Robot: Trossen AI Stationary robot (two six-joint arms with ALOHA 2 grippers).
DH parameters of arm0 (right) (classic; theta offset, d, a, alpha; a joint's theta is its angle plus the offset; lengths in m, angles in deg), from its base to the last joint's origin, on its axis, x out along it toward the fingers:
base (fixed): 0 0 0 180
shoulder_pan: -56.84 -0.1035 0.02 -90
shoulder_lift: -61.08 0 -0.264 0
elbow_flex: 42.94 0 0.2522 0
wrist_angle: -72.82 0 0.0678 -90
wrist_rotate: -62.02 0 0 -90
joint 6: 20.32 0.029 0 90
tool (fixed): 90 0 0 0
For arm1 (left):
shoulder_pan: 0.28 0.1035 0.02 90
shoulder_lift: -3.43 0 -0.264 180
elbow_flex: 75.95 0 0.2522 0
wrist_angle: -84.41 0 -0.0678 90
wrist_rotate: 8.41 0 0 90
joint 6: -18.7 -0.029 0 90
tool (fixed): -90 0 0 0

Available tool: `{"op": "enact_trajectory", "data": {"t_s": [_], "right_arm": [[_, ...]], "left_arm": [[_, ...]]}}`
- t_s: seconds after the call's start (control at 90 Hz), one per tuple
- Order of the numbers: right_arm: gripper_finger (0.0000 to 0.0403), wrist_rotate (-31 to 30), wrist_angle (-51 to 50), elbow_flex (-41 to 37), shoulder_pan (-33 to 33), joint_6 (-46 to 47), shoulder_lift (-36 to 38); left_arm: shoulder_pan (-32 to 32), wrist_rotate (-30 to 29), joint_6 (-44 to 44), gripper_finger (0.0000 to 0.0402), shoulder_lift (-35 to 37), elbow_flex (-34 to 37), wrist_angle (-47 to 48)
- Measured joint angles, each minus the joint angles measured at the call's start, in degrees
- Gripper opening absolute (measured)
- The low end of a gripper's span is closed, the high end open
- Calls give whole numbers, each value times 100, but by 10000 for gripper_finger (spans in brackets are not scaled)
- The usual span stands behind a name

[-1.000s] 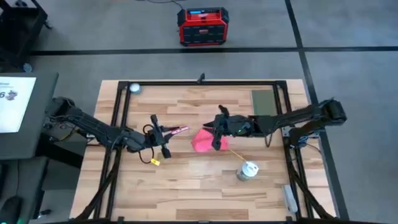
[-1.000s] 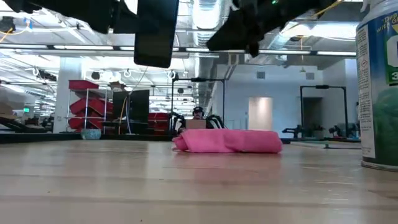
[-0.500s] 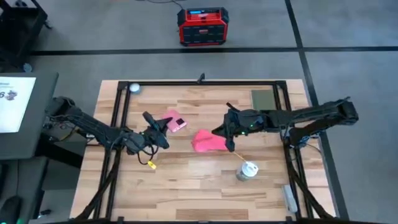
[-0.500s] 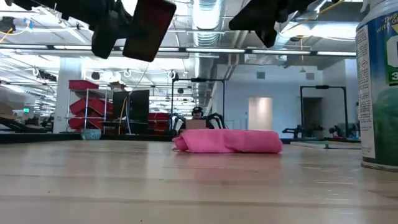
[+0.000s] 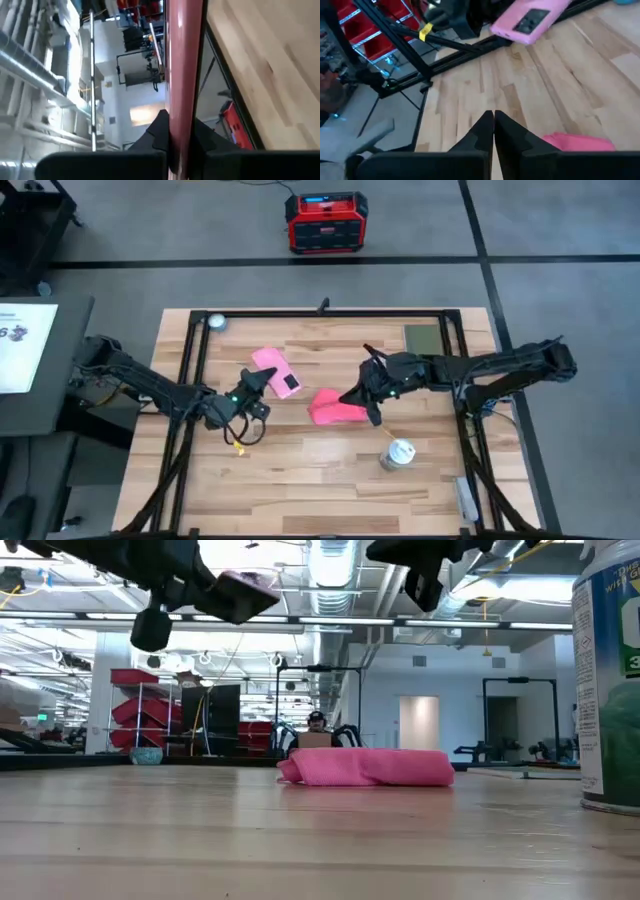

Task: Apply microfiber cloth
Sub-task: Spray the back of the pink phone using the spray bottle

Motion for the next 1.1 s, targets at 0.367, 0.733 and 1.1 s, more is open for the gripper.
{"op": "enact_trajectory", "data": {"t_s": [0.367,0.733,1.1], "right_arm": [[13,1630,-430,-11,384,97,-1361],[40,1861,1647,-9,287,41,-1946],[40,1457,1979,-4,544,-63,-1944]], "left_arm": [[-89,29,-420,2,-942,0,134],[617,778,-1844,2,-505,-249,-307],[270,1119,-2612,2,-451,-306,-198]]}}
